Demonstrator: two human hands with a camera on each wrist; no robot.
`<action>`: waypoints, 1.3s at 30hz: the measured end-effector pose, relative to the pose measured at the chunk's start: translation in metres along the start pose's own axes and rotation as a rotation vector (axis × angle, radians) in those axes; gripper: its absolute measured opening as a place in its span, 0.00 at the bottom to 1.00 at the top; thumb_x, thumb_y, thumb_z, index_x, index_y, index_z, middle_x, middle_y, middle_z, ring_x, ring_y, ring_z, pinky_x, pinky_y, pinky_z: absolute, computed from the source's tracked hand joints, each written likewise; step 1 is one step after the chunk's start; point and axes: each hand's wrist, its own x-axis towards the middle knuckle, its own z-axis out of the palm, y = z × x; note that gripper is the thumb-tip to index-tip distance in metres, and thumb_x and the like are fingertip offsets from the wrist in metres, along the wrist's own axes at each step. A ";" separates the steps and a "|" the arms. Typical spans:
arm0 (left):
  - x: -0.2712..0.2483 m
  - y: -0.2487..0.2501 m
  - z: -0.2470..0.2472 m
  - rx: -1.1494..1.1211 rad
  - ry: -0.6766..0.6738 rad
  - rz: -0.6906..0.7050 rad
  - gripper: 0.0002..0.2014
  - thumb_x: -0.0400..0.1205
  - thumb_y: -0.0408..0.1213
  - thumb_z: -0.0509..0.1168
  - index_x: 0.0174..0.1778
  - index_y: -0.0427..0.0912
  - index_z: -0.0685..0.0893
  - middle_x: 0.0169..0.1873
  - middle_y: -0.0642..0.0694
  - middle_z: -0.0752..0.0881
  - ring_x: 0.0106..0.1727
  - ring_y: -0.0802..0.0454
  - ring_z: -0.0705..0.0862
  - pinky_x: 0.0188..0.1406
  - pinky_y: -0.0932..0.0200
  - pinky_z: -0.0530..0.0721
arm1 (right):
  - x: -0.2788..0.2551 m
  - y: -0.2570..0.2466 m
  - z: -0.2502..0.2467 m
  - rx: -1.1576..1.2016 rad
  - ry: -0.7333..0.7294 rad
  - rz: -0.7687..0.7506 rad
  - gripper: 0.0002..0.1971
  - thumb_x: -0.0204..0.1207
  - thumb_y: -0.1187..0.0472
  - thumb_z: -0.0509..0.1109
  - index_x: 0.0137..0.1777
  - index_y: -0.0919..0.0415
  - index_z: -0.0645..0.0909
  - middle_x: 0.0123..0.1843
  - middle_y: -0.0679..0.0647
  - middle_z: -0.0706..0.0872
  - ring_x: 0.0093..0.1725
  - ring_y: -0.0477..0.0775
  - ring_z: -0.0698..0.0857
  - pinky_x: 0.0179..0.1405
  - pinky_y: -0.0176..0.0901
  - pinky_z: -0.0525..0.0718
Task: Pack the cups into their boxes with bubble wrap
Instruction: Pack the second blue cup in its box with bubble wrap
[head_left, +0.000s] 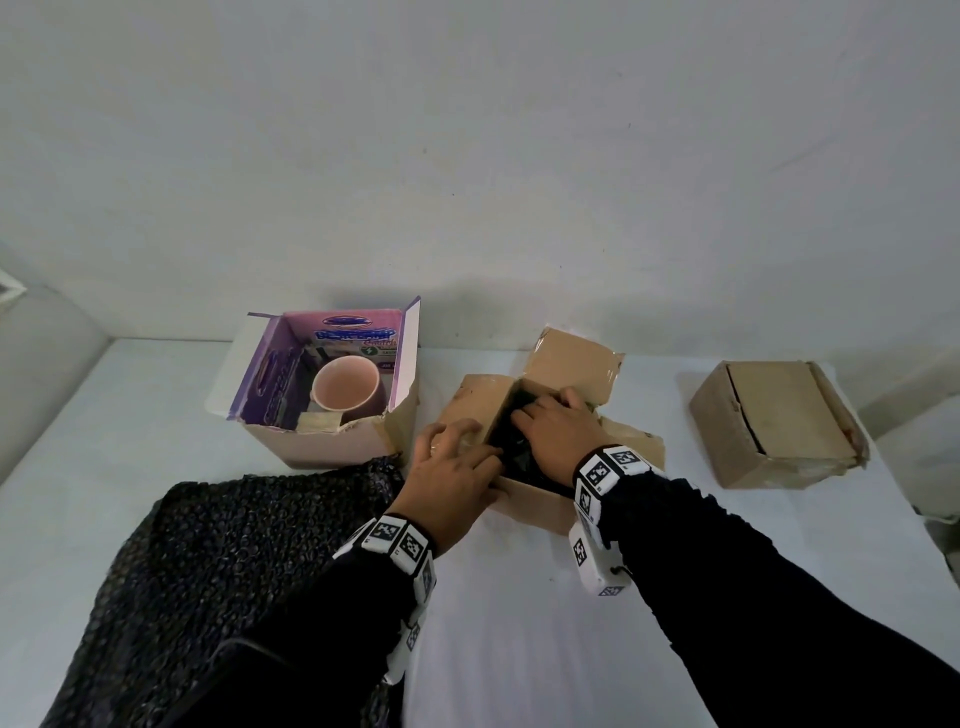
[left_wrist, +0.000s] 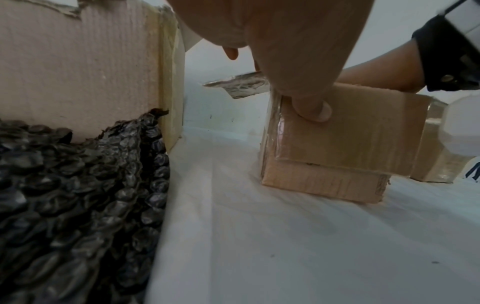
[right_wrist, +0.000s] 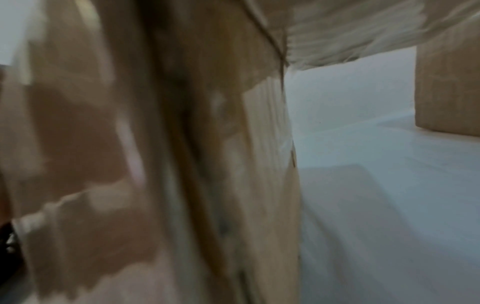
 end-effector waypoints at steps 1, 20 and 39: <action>-0.001 0.000 0.000 0.001 0.001 -0.002 0.11 0.71 0.51 0.73 0.41 0.52 0.81 0.54 0.60 0.87 0.69 0.44 0.71 0.65 0.40 0.63 | 0.001 0.000 -0.002 -0.002 -0.009 -0.006 0.14 0.81 0.52 0.56 0.62 0.53 0.76 0.62 0.50 0.83 0.66 0.54 0.76 0.66 0.51 0.59; -0.007 0.017 0.001 0.087 -0.030 -0.024 0.19 0.80 0.53 0.52 0.50 0.48 0.85 0.51 0.54 0.87 0.63 0.41 0.74 0.60 0.41 0.68 | -0.062 0.016 -0.008 -0.036 0.056 0.253 0.17 0.69 0.50 0.60 0.57 0.55 0.73 0.56 0.59 0.81 0.59 0.64 0.73 0.52 0.55 0.70; -0.009 0.015 -0.004 0.163 -0.030 0.041 0.07 0.71 0.49 0.74 0.37 0.53 0.84 0.42 0.53 0.81 0.55 0.44 0.74 0.58 0.41 0.64 | -0.096 -0.018 0.000 0.011 0.090 0.096 0.17 0.67 0.54 0.73 0.54 0.56 0.76 0.43 0.54 0.86 0.51 0.60 0.81 0.54 0.56 0.61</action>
